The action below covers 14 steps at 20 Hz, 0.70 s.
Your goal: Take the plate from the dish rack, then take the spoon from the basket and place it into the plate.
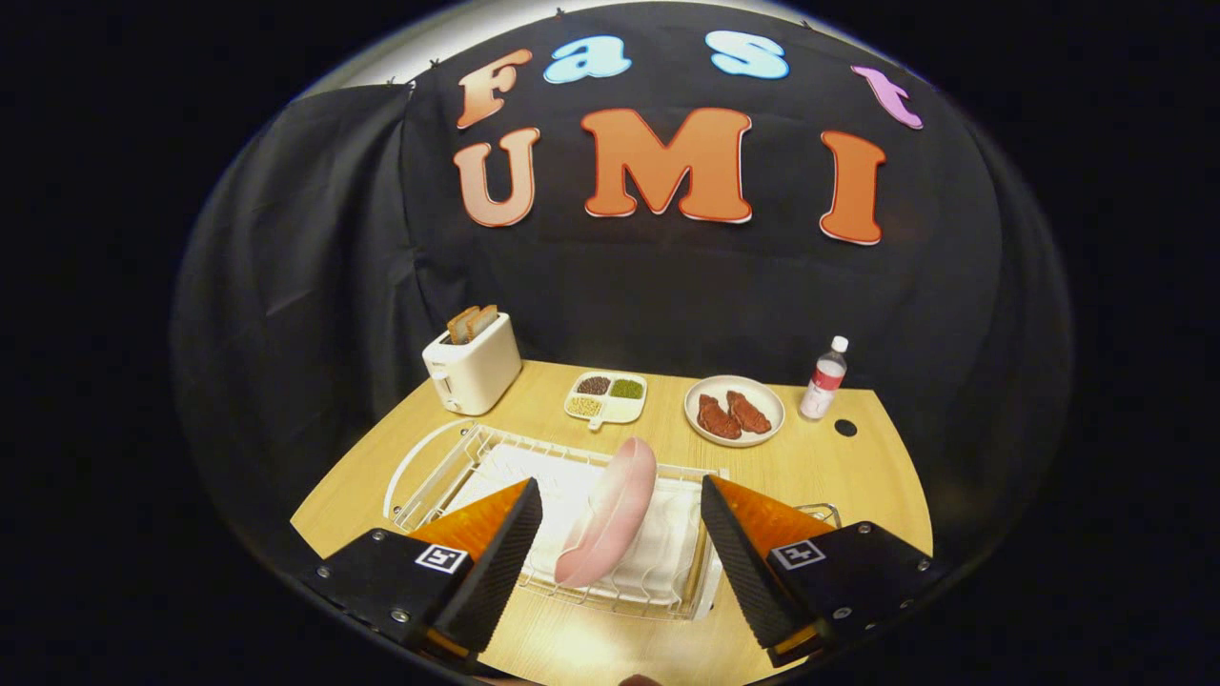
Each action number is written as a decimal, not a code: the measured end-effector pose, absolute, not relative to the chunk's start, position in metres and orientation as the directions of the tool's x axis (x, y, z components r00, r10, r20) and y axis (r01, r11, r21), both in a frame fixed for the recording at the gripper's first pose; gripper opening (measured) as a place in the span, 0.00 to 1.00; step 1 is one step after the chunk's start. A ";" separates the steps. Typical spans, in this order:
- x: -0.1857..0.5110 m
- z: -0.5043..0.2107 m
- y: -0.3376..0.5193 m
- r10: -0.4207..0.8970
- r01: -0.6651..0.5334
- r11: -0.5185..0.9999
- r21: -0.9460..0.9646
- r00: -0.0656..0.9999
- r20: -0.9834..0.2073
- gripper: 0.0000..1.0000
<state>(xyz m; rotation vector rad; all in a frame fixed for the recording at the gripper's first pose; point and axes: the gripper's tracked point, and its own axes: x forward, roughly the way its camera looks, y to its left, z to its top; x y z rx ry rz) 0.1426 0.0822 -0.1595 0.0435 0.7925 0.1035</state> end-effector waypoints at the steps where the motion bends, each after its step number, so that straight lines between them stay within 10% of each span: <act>1: 0.145 -0.171 0.082 0.108 -0.064 0.994 0.087 0.668 -0.737 0.98; 14: 0.162 -0.269 0.088 0.059 0.100 0.989 0.107 0.394 -0.917 0.80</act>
